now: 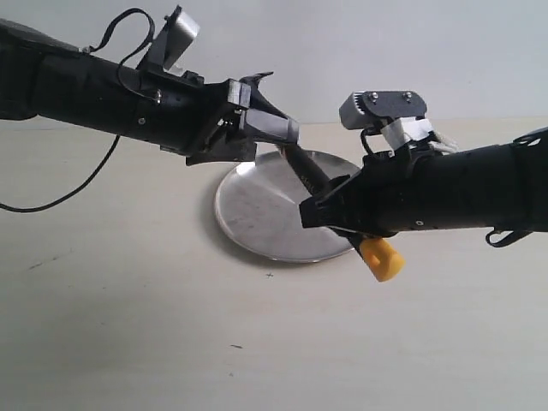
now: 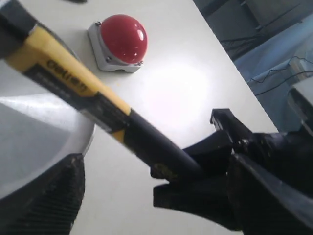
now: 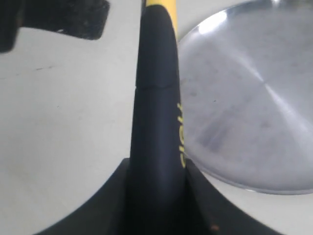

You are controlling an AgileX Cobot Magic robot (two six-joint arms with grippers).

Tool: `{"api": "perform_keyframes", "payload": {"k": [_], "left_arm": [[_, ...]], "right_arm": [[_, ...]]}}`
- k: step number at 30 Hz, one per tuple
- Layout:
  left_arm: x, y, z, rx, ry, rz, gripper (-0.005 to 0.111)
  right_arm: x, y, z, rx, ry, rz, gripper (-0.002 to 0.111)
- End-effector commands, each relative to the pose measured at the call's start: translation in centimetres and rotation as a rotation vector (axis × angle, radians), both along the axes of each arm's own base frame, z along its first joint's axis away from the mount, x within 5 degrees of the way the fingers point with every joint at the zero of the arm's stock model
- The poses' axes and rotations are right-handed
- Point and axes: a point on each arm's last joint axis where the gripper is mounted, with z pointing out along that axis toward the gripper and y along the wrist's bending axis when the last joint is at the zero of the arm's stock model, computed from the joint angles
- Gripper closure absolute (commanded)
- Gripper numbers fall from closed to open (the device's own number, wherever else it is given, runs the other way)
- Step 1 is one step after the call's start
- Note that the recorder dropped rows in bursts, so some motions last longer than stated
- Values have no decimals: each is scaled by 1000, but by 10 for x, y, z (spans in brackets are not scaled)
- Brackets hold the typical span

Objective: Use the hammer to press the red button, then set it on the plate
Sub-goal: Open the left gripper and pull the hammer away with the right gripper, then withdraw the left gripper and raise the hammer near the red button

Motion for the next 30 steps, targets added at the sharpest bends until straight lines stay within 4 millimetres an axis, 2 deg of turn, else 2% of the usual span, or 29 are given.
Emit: {"api": "perform_keyframes", "payload": {"k": [1,5,10,15,20,24,27,30], "left_arm": [[-7,12,21,-17,-40,-52,35],[-16,29,40,-57,-43,-122,56],[-30,49,59,-69,-68,-189,106],[-49,58,69,-48,-118,-141,107],[-79,71,71,-15,-190,-53,107],[-113,87,70,-3,-302,57,107],[-150,103,65,-34,-413,167,107],[-188,119,51,-74,-501,268,107]], "right_arm": [[-4,-5,29,26,-96,-33,108],[-9,-17,41,12,-132,-122,108],[-18,-34,48,-41,-174,-230,108],[-28,-48,52,-77,-210,-307,108],[-35,-66,49,-208,-258,-383,108],[-41,-77,42,-304,-274,-408,108],[-44,-78,40,-308,-269,-407,108],[-44,-78,40,-308,-269,-407,108]]}}
